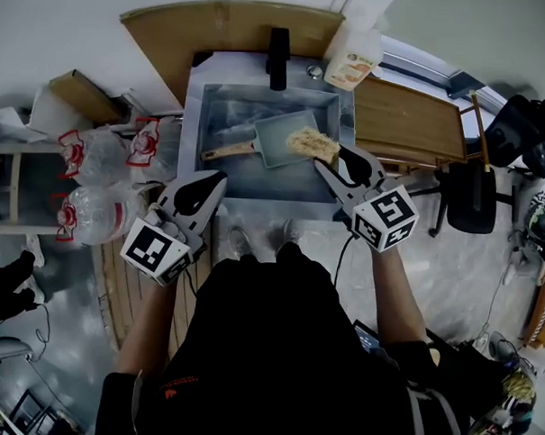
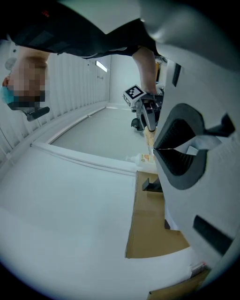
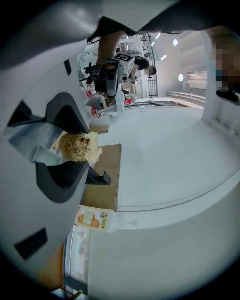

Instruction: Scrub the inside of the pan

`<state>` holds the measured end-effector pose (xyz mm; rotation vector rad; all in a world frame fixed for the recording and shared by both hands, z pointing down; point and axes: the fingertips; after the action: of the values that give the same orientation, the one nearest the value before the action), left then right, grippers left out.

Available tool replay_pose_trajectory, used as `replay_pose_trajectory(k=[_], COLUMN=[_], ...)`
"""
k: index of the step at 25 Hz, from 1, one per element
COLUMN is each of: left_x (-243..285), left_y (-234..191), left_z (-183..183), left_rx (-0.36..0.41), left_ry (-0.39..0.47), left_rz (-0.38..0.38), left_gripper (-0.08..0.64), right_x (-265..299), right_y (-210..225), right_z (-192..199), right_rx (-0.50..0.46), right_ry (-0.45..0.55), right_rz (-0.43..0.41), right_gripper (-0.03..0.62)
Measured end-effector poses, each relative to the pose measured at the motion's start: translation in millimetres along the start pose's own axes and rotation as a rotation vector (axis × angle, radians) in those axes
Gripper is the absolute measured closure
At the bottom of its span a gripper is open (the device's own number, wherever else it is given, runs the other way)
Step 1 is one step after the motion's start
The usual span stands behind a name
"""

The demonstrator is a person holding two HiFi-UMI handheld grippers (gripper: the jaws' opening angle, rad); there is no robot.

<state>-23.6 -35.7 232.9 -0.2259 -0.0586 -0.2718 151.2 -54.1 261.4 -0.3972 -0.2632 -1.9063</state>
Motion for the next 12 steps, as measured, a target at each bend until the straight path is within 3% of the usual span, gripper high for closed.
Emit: replay_pose_trajectory(k=[12], left_x=[11], left_y=[4], left_z=[-11], left_rx=[0.033], left_ry=[0.002], left_rz=[0.016], left_gripper=[0.54], right_x=[-19], right_y=[1], right_z=[-14], right_rx=[0.16], right_ry=[0.054], right_rz=[-0.045], right_gripper=[0.407])
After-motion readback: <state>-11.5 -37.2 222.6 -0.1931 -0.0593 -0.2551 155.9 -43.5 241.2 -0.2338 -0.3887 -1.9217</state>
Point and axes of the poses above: the fingertips, and each gripper's own axes: x forward along the fingers, y to its right, z out of its underside, and after that the axes turned 15 degrees about z, right-handed
